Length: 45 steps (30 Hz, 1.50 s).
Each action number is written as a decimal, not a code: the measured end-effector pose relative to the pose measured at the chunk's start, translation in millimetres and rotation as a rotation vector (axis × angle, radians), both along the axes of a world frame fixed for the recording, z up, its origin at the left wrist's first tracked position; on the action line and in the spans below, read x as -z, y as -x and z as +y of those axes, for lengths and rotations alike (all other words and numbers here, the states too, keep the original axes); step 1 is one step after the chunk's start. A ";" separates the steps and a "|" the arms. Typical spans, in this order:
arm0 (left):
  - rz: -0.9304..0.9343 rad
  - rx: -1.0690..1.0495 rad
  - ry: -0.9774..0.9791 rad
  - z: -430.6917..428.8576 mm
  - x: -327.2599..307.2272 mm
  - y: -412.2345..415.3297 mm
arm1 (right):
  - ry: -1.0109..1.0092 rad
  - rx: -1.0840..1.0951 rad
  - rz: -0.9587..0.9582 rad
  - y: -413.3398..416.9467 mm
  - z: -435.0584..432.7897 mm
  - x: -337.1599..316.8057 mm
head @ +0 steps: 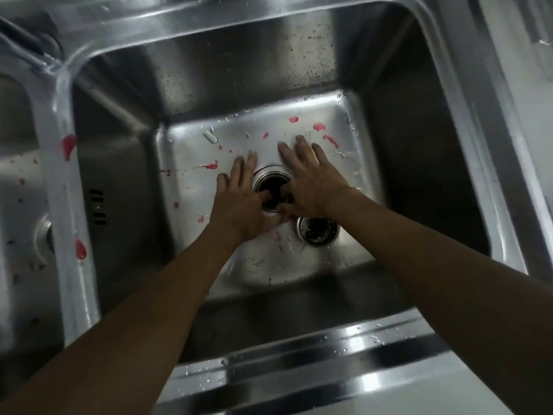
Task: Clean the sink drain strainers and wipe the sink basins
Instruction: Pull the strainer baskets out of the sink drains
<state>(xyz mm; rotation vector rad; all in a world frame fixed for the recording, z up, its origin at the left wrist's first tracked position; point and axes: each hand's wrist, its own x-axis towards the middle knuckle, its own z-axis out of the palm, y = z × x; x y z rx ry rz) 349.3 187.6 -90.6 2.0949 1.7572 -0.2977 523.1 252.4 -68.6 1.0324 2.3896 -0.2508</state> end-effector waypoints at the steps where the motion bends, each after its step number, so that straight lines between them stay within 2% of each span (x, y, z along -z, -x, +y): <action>1: 0.009 0.004 -0.001 -1.0 0.8 2.1 | 0.016 -0.002 -0.007 1.6 -0.7 -0.6; 9: 0.031 0.033 0.003 -8.1 -10.7 6.9 | 0.028 -0.020 -0.091 9.3 -0.2 -10.5; 16: -0.032 0.062 -0.042 -6.7 -17.0 13.7 | 0.027 -0.009 0.106 7.3 -5.9 -16.5; 26: -0.166 0.071 -0.145 -19.2 -27.9 22.5 | -0.014 0.107 0.277 5.7 -19.8 -28.1; 33: -0.251 -0.031 -0.149 -29.7 -39.1 30.7 | -0.060 0.155 0.374 14.2 -43.6 -38.9; 45: -0.282 0.030 -0.107 -53.8 -38.3 34.9 | -0.007 0.196 0.247 16.9 -81.9 -31.2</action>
